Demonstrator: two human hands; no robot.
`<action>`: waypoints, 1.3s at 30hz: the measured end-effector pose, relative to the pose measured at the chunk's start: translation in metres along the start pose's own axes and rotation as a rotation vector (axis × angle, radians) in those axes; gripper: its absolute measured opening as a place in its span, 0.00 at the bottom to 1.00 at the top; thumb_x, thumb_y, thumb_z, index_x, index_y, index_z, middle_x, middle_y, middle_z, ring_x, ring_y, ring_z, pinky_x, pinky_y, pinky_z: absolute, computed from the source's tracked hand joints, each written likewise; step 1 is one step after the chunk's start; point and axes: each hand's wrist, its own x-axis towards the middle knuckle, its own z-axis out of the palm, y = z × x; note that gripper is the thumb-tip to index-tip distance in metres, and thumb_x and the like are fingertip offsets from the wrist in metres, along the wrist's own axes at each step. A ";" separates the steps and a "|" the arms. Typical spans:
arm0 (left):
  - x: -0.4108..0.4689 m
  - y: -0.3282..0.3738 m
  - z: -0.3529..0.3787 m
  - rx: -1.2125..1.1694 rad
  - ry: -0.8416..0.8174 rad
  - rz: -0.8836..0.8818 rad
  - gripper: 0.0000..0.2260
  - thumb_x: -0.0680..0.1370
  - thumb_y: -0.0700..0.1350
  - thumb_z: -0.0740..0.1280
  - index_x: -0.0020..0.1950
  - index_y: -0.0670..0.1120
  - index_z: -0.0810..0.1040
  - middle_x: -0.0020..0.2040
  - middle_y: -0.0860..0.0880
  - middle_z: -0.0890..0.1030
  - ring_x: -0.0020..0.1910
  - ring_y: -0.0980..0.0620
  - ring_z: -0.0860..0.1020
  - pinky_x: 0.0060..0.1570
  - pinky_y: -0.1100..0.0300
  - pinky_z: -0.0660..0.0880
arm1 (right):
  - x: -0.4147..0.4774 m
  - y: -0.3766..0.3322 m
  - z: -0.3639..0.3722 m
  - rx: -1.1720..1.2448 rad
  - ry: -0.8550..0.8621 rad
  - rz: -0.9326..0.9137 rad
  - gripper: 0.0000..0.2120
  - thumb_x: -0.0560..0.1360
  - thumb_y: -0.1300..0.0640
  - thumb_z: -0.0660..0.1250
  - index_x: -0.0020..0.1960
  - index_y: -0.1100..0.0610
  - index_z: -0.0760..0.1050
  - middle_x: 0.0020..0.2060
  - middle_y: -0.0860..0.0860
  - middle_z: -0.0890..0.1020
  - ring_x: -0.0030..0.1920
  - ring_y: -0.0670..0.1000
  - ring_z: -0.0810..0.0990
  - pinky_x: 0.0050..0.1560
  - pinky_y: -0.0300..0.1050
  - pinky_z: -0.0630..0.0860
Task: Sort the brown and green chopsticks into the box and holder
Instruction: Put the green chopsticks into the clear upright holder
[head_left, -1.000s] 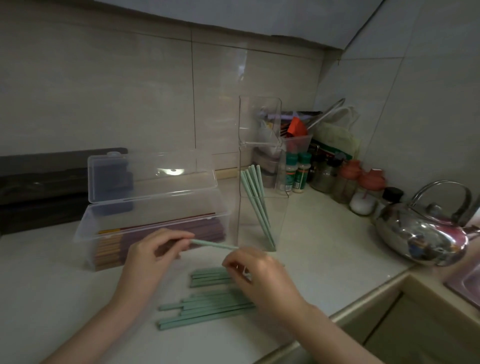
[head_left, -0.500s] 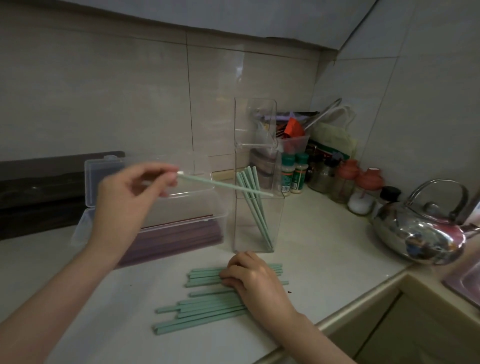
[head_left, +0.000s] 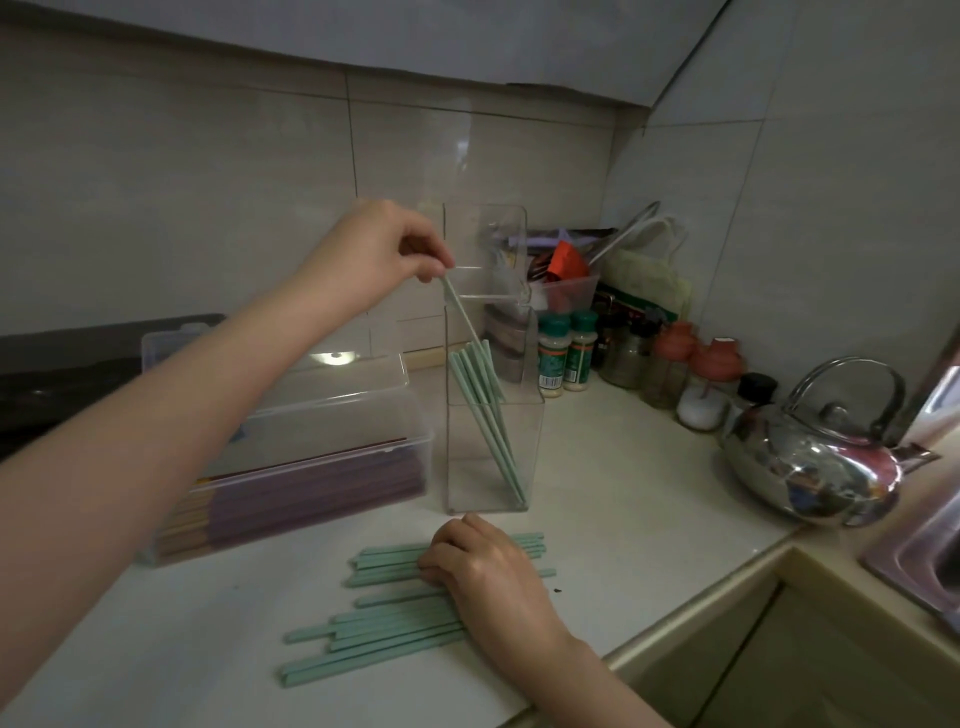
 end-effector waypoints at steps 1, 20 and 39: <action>0.001 0.001 0.006 0.008 -0.013 0.003 0.05 0.72 0.40 0.70 0.46 0.47 0.82 0.37 0.50 0.82 0.35 0.64 0.77 0.36 0.76 0.67 | 0.000 0.000 0.000 -0.002 0.003 0.000 0.03 0.70 0.57 0.67 0.37 0.53 0.78 0.36 0.47 0.77 0.39 0.49 0.74 0.35 0.43 0.71; -0.004 -0.004 0.074 0.313 -0.009 0.336 0.05 0.72 0.39 0.70 0.47 0.45 0.82 0.45 0.46 0.81 0.48 0.45 0.77 0.43 0.56 0.71 | -0.001 0.002 0.001 -0.039 -0.001 -0.038 0.02 0.67 0.60 0.68 0.36 0.53 0.77 0.35 0.49 0.77 0.37 0.51 0.74 0.32 0.42 0.70; -0.022 -0.008 0.093 0.542 0.156 0.414 0.20 0.63 0.30 0.74 0.53 0.41 0.80 0.42 0.43 0.83 0.43 0.43 0.79 0.40 0.56 0.71 | -0.001 0.000 -0.001 -0.044 -0.014 -0.002 0.03 0.69 0.58 0.68 0.37 0.52 0.76 0.36 0.48 0.76 0.39 0.50 0.74 0.34 0.44 0.70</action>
